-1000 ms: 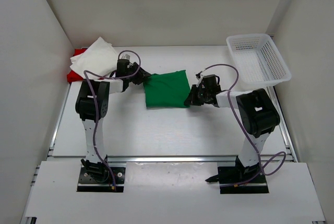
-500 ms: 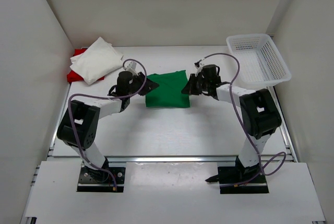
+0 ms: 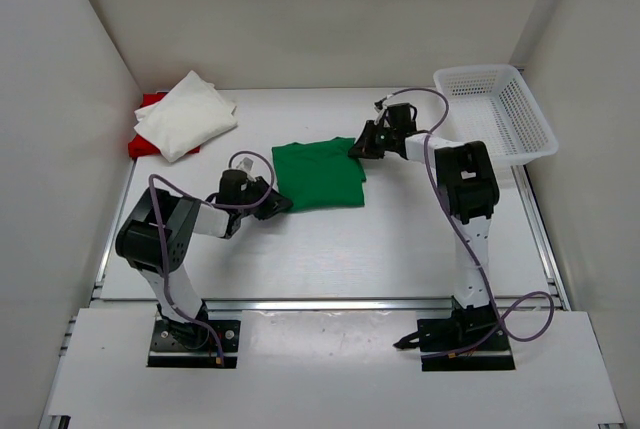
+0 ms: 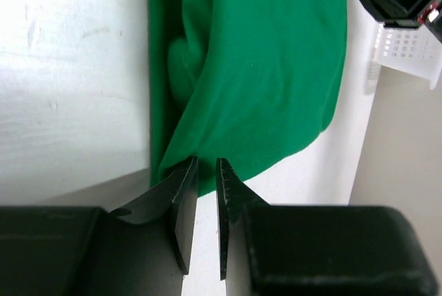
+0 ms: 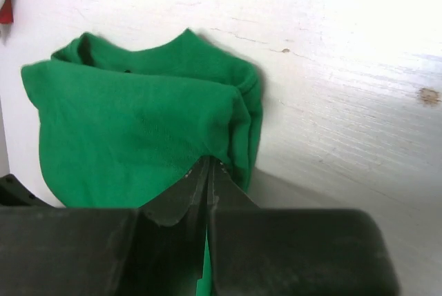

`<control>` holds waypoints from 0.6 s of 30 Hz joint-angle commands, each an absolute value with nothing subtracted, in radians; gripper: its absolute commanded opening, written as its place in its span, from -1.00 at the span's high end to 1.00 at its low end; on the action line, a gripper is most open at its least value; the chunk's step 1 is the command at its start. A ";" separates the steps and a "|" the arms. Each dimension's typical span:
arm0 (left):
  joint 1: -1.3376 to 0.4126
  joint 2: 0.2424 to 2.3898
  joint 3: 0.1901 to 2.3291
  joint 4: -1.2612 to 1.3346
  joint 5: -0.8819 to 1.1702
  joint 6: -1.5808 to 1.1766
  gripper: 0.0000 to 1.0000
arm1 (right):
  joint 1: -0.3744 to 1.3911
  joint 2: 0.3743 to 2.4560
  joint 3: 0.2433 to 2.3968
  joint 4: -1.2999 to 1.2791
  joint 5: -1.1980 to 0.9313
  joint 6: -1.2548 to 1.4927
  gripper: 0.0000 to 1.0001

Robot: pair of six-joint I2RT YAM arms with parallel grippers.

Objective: Fold and stack the t-shirts
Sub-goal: Fold the long partially folded tshirt into a neat square

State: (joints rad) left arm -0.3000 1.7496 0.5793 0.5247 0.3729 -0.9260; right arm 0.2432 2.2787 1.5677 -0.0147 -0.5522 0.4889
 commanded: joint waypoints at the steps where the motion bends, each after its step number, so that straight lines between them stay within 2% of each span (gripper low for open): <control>1: -0.290 1.737 0.537 0.595 0.431 -0.942 0.42 | 0.250 2.290 1.602 -0.051 -0.568 0.488 1.00; 5: -0.282 1.619 0.526 0.546 0.393 -0.919 0.26 | 0.244 2.243 1.606 -0.054 -0.575 0.488 1.00; 8: -0.273 1.527 0.561 0.398 0.275 -0.853 -0.06 | 0.247 2.156 1.566 -0.048 -0.568 0.476 0.99; 10: -0.262 1.496 0.566 0.362 0.197 -0.821 -0.23 | 0.252 2.083 1.511 -0.019 -0.568 0.472 0.81; 13: -0.238 1.505 0.586 0.302 0.109 -0.779 -0.33 | 0.261 1.962 1.382 0.064 -0.537 0.509 0.34; 16: -0.203 1.609 0.641 0.287 0.138 -0.765 -0.34 | 0.273 1.827 1.243 0.162 -0.541 0.541 0.17; 18: -0.219 1.666 0.682 0.285 0.156 -0.759 -0.33 | 0.279 1.772 1.157 0.201 -0.548 0.557 0.17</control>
